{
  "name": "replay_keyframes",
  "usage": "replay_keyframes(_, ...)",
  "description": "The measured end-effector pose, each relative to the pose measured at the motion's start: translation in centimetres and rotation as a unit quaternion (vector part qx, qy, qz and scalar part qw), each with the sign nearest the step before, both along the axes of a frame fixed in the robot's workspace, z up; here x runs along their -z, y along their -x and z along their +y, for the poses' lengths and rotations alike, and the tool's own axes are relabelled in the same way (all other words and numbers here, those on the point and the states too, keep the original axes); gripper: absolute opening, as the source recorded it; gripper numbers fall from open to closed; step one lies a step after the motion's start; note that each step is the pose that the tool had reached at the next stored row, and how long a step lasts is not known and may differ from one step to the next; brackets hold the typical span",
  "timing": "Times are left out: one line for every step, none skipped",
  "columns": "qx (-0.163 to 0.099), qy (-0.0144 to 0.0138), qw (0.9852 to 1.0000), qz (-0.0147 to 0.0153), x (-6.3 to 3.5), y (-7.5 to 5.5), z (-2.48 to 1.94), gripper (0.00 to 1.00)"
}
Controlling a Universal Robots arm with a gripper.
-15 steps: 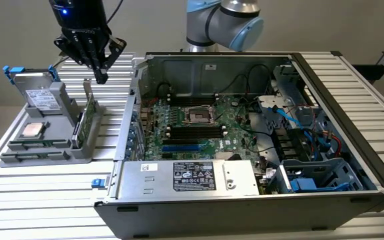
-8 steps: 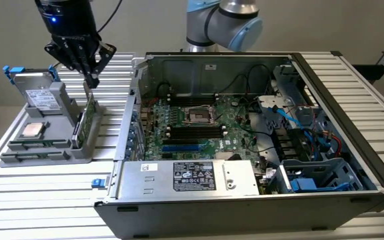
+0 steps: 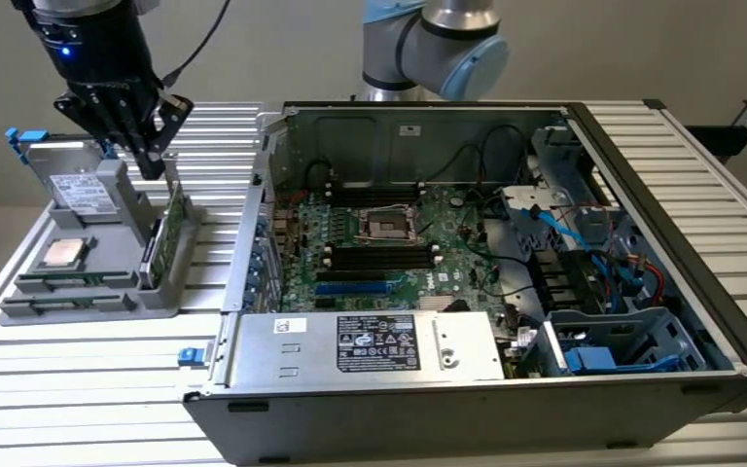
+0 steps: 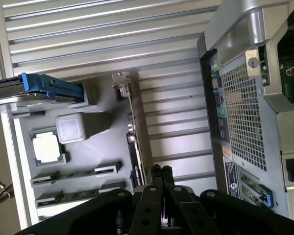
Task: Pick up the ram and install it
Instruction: 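Reach for the ram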
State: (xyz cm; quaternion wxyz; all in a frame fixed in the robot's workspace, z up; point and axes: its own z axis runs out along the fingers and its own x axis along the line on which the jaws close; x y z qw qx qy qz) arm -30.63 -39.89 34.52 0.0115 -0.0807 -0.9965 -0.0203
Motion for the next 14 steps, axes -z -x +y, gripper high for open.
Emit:
replay_keyframes(-0.001, 0.0, 1.0, 0.0, 0.09, 0.3, 0.0, 0.1)
replay_keyframes(-0.003, 0.0, 1.0, 0.0001, 0.19, 0.6, 0.0, 0.1)
replay_keyframes(-0.005, 0.0, 1.0, 0.0001, 0.3, 0.8, 0.0, 0.1)
replay_keyframes(-0.007, 0.0, 1.0, 0.0002, 0.41, 1.1, 0.0, 0.1)
replay_keyframes(-0.01, 0.0, 1.0, 0.0004, 0.53, 1.3, 0.0, 0.1)
replay_keyframes(-0.012, 0.0, 0.9999, 0.0005, 0.64, 1.5, 0.0, 0.1)
replay_keyframes(-0.015, 0.0, 0.9999, 0.0006, 0.75, 1.7, 0.0, 0.1)
replay_keyframes(-0.017, 0.0, 0.9999, 0.0008, 0.84, 1.9, 0.0, 0.1)
replay_keyframes(-0.019, 0.0, 0.9998, 0.001, 0.94, 2.1, 0.0, 0.1)
replay_keyframes(-0.022, 0.0, 0.9998, 0.0011, 1.04, 2.3, 0.0, 0.1)
replay_keyframes(-0.024, 0.0, 0.9997, 0.0012, 1.13, 2.5, 0.0, 0.1)
replay_keyframes(-0.026, 0.0, 0.9997, 0.0014, 1.23, 2.8, 0.0, 0.1)
replay_keyframes(-0.028, 0.0, 0.9996, 0.0016, 1.32, 3.0, 0.0, 0.1)
replay_keyframes(-0.03, 0.0, 0.9995, 0.0017, 1.42, 3.2, 0.0, 0.1)
